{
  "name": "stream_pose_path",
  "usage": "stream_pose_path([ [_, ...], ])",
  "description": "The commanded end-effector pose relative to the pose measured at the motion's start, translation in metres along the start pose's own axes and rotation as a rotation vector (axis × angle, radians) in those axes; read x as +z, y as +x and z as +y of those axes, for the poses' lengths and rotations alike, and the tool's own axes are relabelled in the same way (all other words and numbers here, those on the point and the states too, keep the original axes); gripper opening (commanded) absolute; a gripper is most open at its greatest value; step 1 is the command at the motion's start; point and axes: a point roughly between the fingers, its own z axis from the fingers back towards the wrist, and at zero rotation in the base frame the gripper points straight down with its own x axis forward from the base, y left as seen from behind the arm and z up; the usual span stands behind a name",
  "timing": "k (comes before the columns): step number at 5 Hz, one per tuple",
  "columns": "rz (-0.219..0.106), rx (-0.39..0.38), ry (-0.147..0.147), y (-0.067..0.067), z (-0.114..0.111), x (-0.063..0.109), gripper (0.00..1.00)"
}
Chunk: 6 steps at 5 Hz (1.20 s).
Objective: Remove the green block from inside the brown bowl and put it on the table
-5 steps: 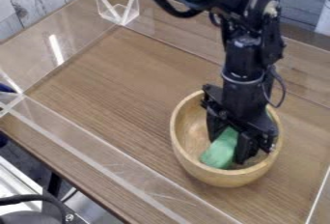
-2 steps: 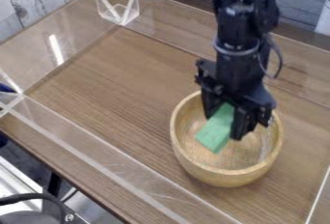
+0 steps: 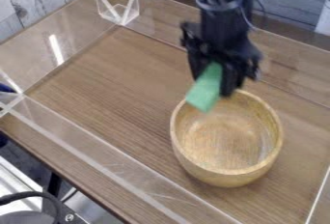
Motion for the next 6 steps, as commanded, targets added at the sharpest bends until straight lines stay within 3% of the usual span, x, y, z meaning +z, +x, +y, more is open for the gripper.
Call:
stream_pose_path([
  [1,-0.059,0.036,0.030,0.020,0.041,0.016,0.00],
  [2,-0.057,0.078,0.049,0.023,0.079,0.015,0.00],
  [3,-0.050,0.098,0.068,0.025,0.103,0.006,0.00],
  [6,0.011,0.108,0.080,0.035,0.129,-0.037,0.00],
])
